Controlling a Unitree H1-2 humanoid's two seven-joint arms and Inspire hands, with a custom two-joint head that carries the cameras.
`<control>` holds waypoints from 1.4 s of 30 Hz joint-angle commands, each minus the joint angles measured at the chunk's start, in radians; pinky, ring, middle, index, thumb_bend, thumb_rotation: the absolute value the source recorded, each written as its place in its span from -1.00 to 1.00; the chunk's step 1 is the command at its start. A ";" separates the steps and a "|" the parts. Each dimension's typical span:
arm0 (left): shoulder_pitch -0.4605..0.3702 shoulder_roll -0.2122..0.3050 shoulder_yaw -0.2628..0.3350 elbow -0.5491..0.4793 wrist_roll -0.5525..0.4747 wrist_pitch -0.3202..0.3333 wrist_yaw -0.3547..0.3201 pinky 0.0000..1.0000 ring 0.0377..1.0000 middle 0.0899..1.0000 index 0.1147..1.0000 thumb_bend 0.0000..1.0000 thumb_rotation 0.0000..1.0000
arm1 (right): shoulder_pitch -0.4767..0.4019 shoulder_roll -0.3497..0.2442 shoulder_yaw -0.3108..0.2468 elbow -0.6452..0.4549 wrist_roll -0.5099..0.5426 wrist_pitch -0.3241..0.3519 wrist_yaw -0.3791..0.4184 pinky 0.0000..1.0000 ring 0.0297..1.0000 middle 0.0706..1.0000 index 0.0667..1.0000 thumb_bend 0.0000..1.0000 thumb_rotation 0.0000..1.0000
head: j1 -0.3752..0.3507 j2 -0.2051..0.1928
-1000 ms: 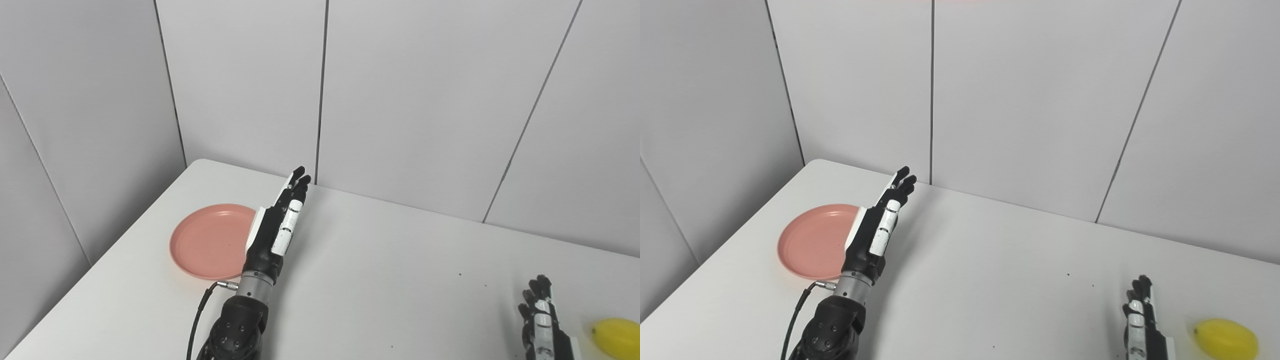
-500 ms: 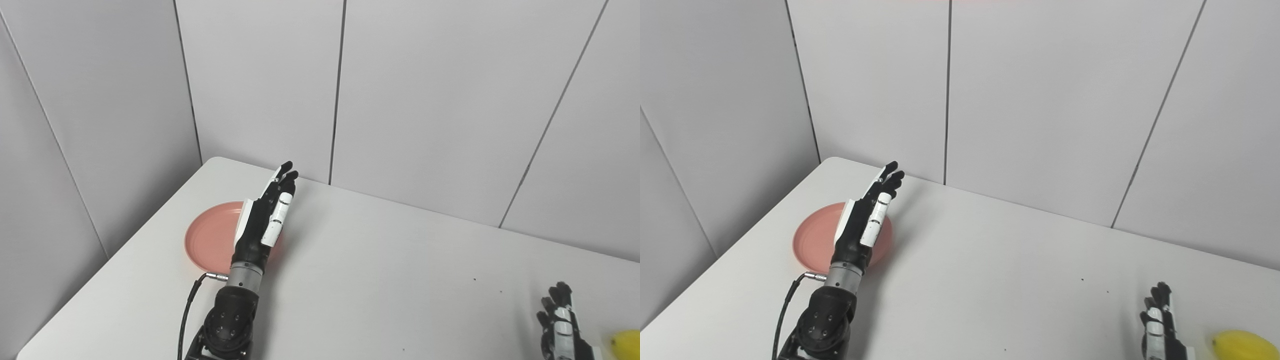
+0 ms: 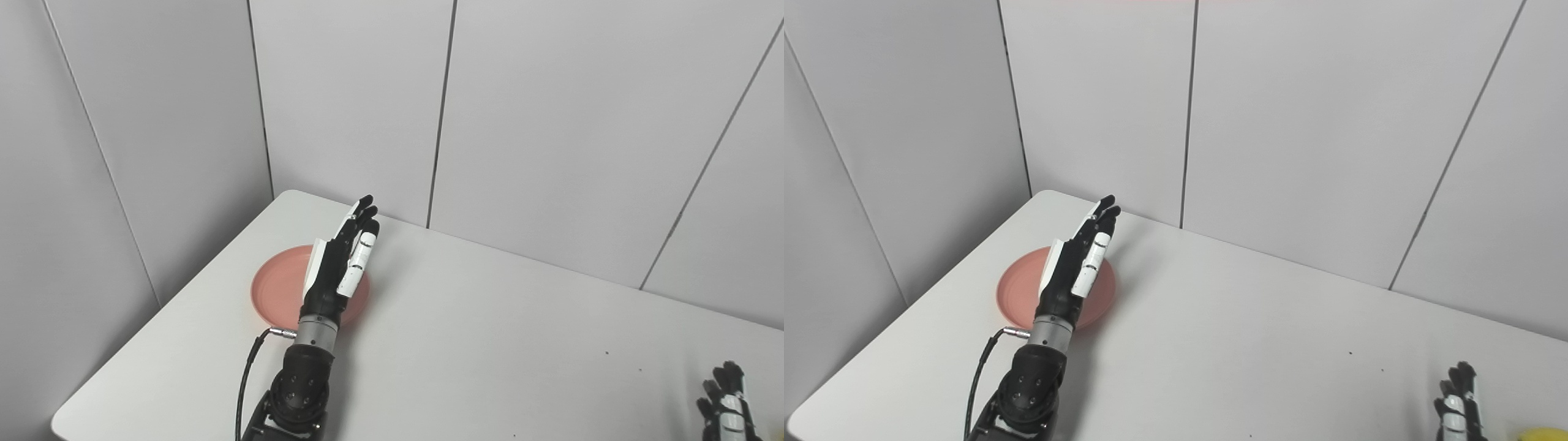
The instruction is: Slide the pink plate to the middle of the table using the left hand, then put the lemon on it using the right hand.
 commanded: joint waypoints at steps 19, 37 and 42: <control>-0.018 0.061 0.095 0.027 0.056 -0.036 0.136 0.90 0.79 0.75 0.74 0.21 1.00 | -0.031 -0.006 -0.020 -0.007 0.009 -0.015 0.017 1.00 1.00 1.00 1.00 -0.14 1.00 | 0.034 -0.005; -0.018 0.181 0.179 0.082 0.007 0.088 0.111 0.96 0.83 0.74 0.74 0.19 1.00 | -0.028 -0.004 -0.014 0.000 0.004 -0.014 0.023 1.00 1.00 1.00 1.00 -0.12 1.00 | 0.040 -0.004; -0.023 0.197 0.198 0.071 -0.047 0.119 0.088 0.86 0.80 0.74 0.75 0.17 1.00 | -0.026 0.001 -0.014 0.004 0.006 -0.022 0.022 1.00 1.00 1.00 1.00 -0.15 1.00 | 0.040 -0.002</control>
